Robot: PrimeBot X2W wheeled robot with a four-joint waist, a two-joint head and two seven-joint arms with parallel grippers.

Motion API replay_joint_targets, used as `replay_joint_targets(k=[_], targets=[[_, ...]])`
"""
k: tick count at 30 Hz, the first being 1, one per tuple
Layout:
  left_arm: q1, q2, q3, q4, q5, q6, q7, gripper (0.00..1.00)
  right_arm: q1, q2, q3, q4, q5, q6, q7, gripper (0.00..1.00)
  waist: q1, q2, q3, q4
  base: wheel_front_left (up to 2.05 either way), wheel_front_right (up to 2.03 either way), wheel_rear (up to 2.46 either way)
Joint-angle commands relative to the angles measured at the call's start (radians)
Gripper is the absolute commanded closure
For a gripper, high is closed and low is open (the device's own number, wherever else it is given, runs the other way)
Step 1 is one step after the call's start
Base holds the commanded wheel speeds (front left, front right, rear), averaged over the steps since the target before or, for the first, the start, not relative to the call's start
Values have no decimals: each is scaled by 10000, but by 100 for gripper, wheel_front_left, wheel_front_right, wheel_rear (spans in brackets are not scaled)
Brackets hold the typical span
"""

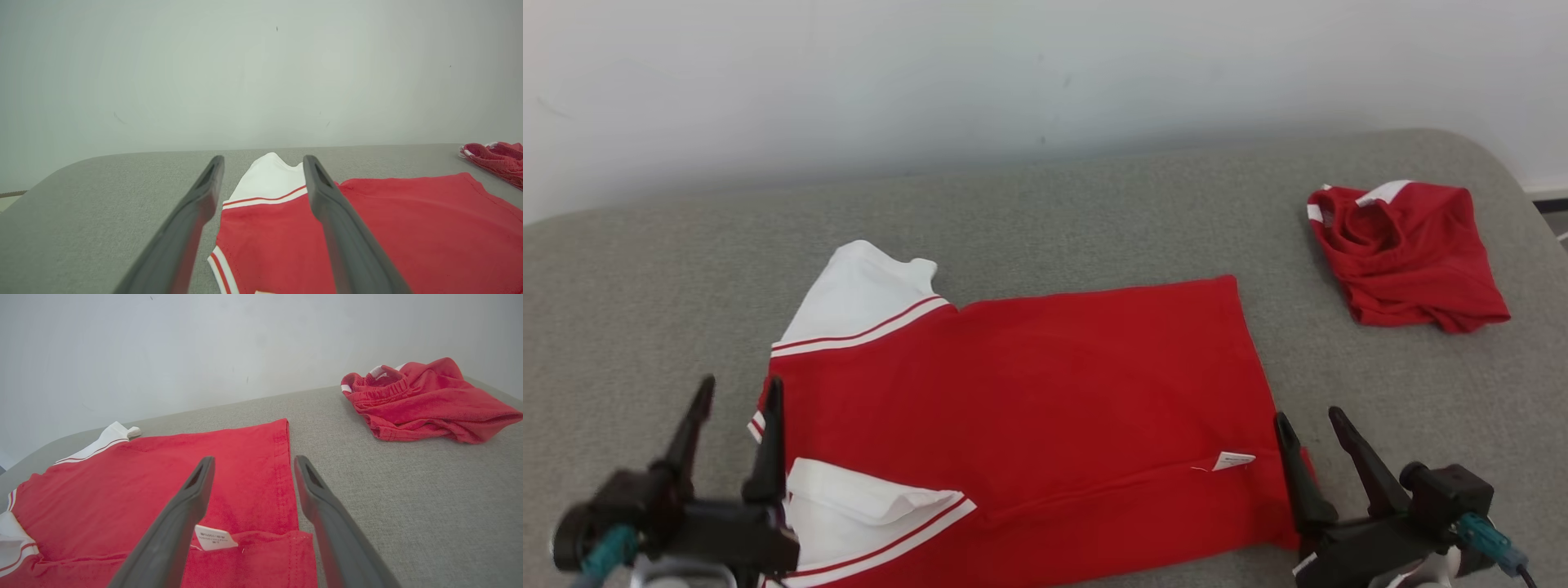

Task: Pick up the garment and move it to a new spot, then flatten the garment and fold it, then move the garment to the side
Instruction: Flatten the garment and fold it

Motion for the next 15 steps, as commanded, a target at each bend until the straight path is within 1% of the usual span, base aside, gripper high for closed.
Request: replay_joint_targets(k=[1,4,9,12,15], targets=[[-520,174,7,133,-6,-85,-31,0,-201,48,68,-75,-58,-5,-15,0,-1,-1,318,-346,0,0,0],[-1347,558,5,549,-47,-183,-2,0,-509,149,231,-219,-86,-5,-16,0,-1,-1,638,-685,0,0,0],[-2755,1127,0,1421,-331,-279,637,0,-985,304,518,-424,-126,-5,-14,0,-1,-1,1215,-1215,0,0,0],[-3230,1276,-42,1758,-469,-328,838,0,-1194,363,607,-445,-119,-5,-15,0,-1,-1,1445,-1400,0,0,0],[-3902,1582,-114,2303,-514,-348,1035,0,-1623,465,673,-507,-186,-5,-16,0,-1,-1,1811,-1646,0,0,0]])
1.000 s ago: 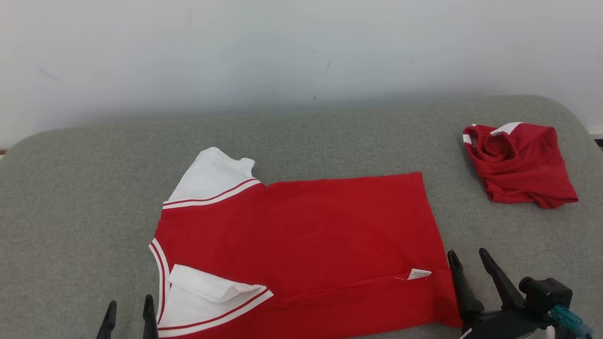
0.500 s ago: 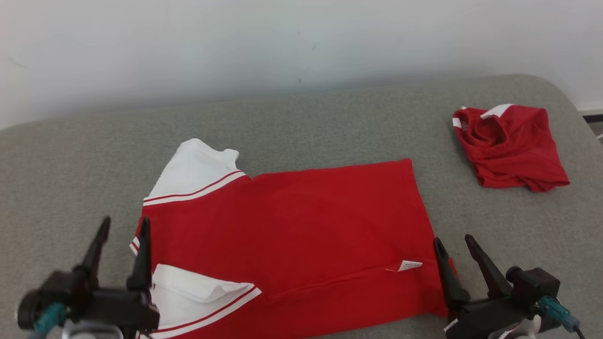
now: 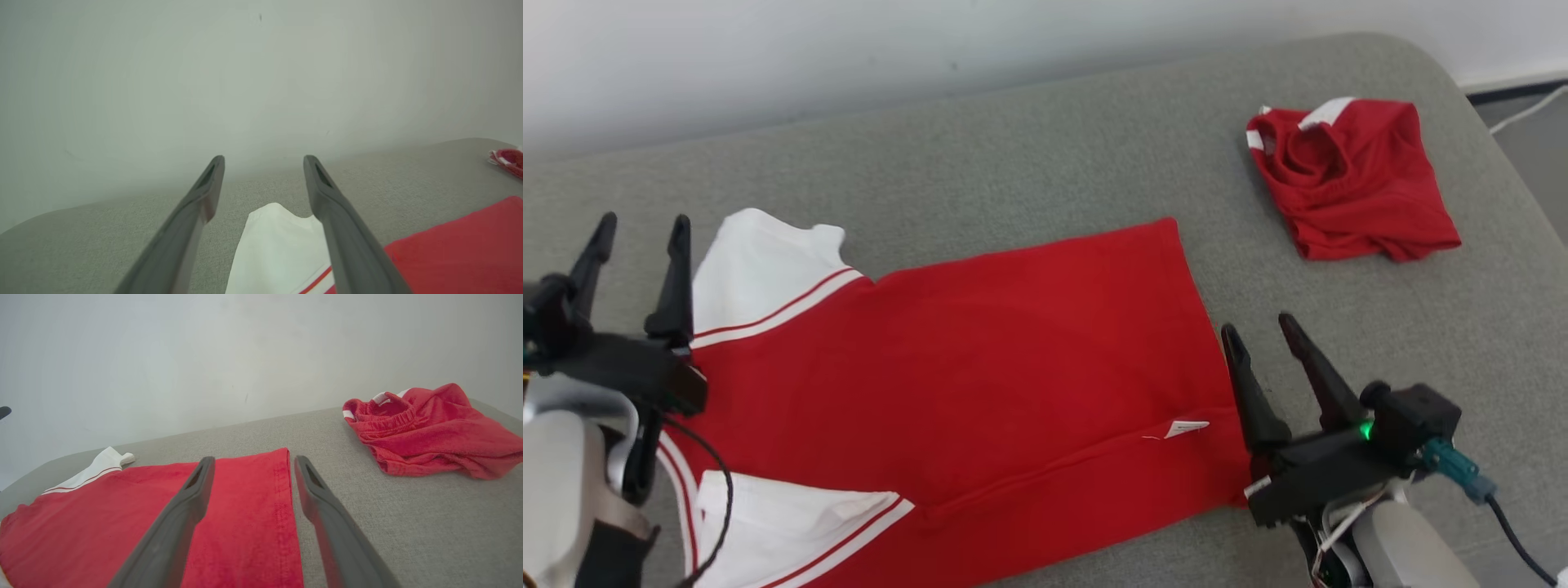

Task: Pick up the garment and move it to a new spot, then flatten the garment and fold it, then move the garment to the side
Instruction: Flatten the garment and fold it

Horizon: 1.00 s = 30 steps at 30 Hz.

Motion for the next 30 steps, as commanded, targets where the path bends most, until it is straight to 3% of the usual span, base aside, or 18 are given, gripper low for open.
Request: replay_joint_targets(k=[1,18,30], targets=[[-151,74,-17,150,-74,-2,10,0,-152,91,22,-57,-74,-5,-13,0,-2,-1,587,-531,0,0,0],[-3078,1324,-877,4084,-494,-76,633,0,-1131,251,215,-295,-238,-5,-13,0,-2,-1,1887,-1265,0,0,0],[-4108,1520,-1722,5870,-633,-82,464,0,-1333,282,234,-199,-275,-5,-13,0,-2,-1,2116,-1397,0,0,0]])
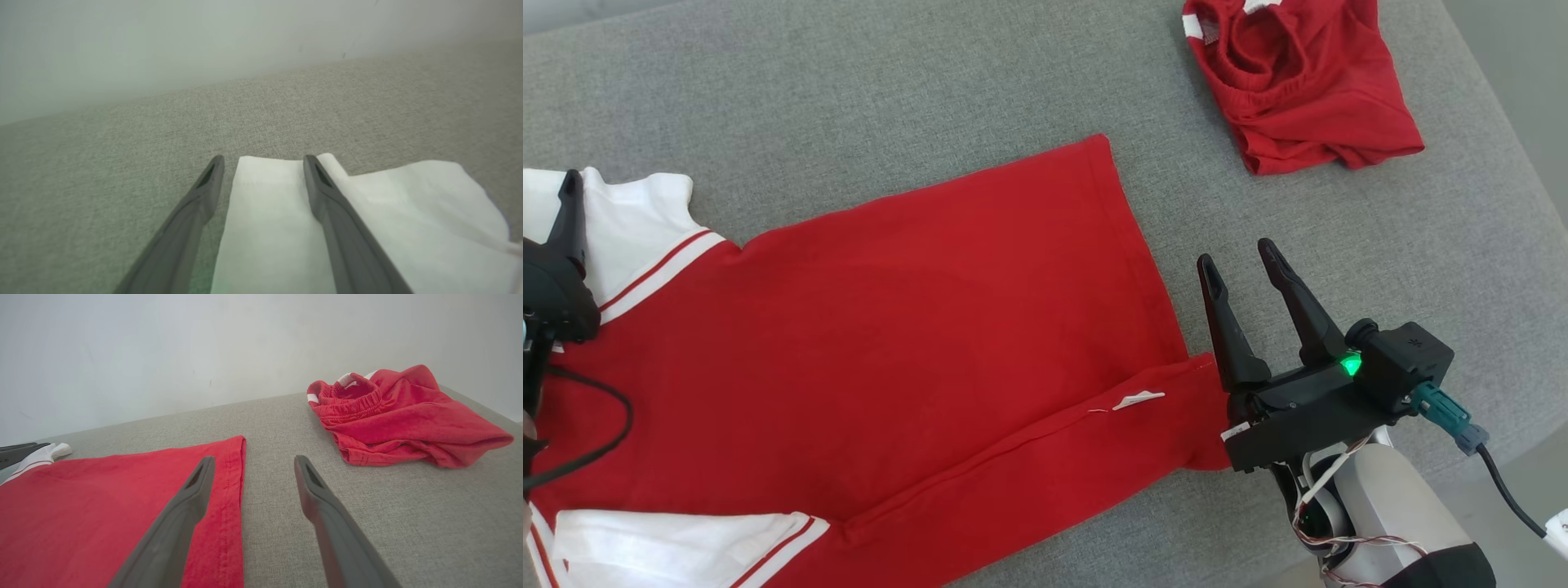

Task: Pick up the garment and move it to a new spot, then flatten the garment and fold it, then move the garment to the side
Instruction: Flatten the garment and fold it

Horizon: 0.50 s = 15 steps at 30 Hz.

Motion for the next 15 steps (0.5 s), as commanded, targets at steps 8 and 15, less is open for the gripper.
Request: replay_joint_targets(k=[8,15], targets=[[-408,53,-377,941,-218,9,-194,100,-243,-34,111,131,-52,-5,-15,0,-1,-2,-29,-1,0,0,0],[-629,-34,-788,1195,-436,9,-615,100,-1256,-156,625,1128,381,-5,27,0,-1,-2,-113,115,0,0,0]])
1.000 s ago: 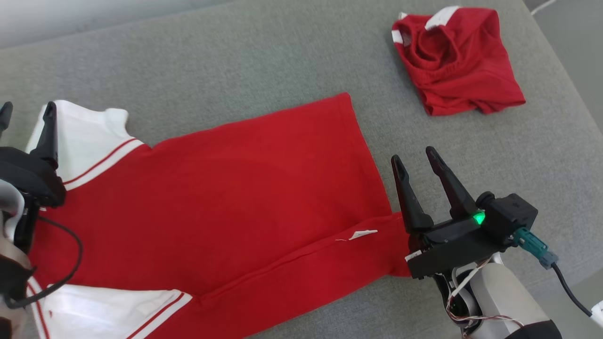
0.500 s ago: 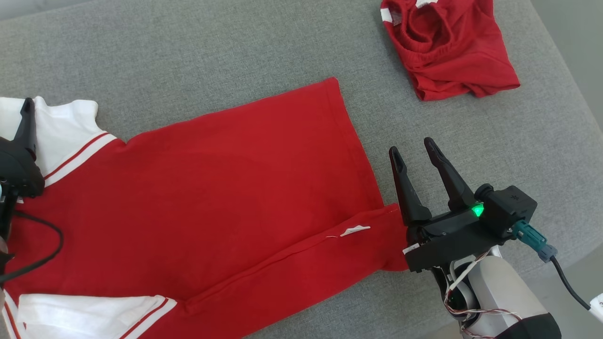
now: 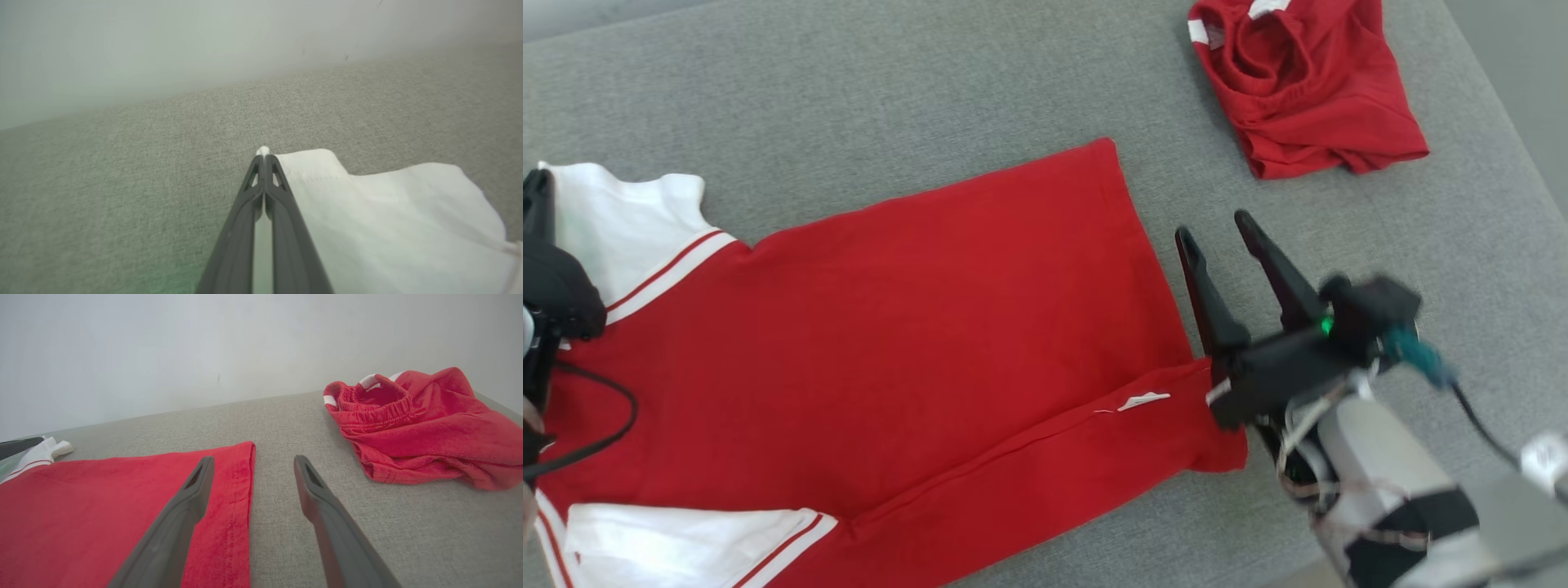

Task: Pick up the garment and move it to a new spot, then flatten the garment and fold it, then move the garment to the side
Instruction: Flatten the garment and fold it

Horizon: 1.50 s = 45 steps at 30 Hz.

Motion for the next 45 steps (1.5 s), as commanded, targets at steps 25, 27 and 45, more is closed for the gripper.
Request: replay_joint_targets(k=[25,27,45], targets=[[-441,-468,-1768,-1147,-985,8,-938,100,-5491,667,1570,6924,2511,-5,1746,17,0,-2,215,1266,0,0,0],[-455,-487,-1829,-1203,-1001,8,-964,100,-5687,697,1653,7384,2528,-5,1791,38,0,-2,241,1319,0,0,0],[34,-391,-1827,-2112,-1270,63,-1078,100,-5921,652,2564,8128,2991,-5,444,100,0,-2,94,1623,0,0,0]])
